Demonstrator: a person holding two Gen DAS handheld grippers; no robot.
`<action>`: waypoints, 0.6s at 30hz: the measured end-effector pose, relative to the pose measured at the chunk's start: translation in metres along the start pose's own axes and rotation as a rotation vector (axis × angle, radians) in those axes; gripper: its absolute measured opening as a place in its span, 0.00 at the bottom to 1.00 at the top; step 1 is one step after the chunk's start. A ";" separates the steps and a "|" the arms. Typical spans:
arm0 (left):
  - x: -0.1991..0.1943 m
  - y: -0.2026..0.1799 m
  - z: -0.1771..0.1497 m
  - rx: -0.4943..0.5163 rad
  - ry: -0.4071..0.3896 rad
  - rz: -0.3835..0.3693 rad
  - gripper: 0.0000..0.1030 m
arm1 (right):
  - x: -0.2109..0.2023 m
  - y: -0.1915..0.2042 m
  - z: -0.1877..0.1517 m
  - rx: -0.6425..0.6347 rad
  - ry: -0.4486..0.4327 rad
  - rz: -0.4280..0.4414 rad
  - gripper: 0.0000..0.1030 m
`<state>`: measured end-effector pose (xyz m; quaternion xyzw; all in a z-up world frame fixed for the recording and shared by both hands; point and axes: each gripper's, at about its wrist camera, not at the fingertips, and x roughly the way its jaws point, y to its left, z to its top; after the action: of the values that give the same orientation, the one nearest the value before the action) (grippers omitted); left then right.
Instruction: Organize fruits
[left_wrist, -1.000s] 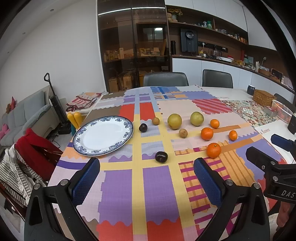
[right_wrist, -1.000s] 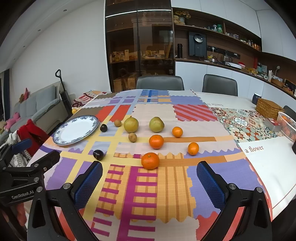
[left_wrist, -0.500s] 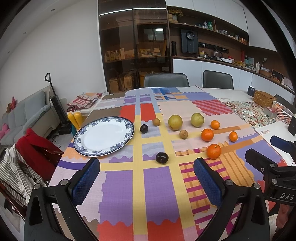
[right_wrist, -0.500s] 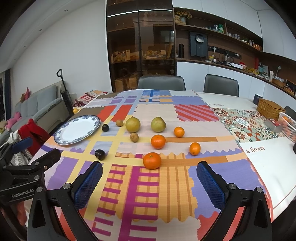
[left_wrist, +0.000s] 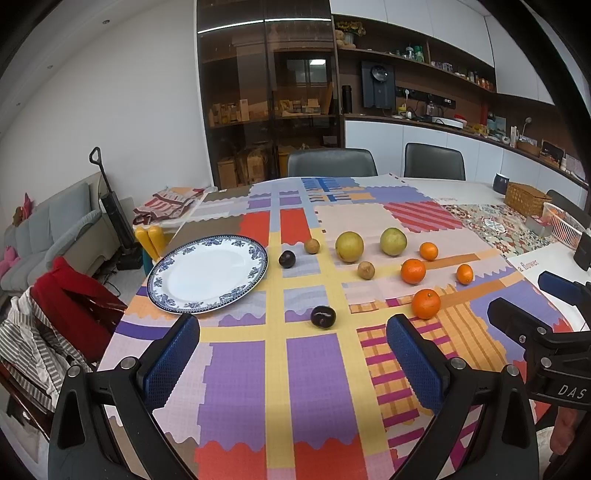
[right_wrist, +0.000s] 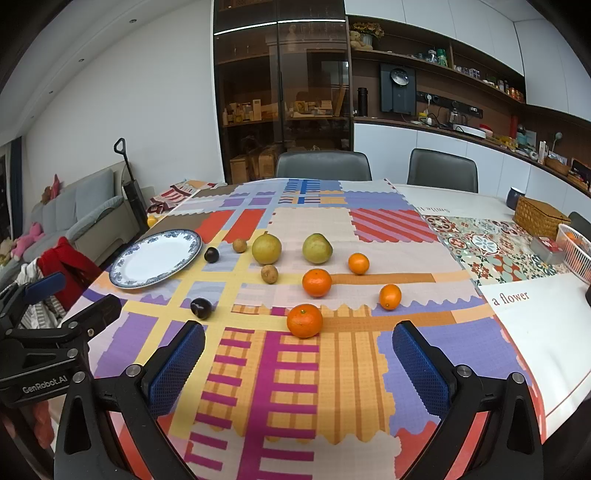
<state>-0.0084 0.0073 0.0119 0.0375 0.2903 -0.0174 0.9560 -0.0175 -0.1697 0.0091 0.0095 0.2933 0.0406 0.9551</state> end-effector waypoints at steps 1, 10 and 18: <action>0.000 0.000 0.001 0.000 -0.002 0.000 1.00 | 0.000 -0.002 -0.001 0.001 0.000 0.000 1.00; -0.001 0.000 0.002 0.001 -0.003 0.000 1.00 | 0.000 0.000 0.000 0.000 -0.001 0.000 1.00; -0.001 0.000 0.001 0.000 -0.003 0.000 1.00 | 0.000 0.000 -0.001 0.001 -0.001 0.001 1.00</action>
<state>-0.0088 0.0072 0.0134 0.0377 0.2887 -0.0174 0.9565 -0.0181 -0.1701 0.0087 0.0101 0.2929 0.0410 0.9552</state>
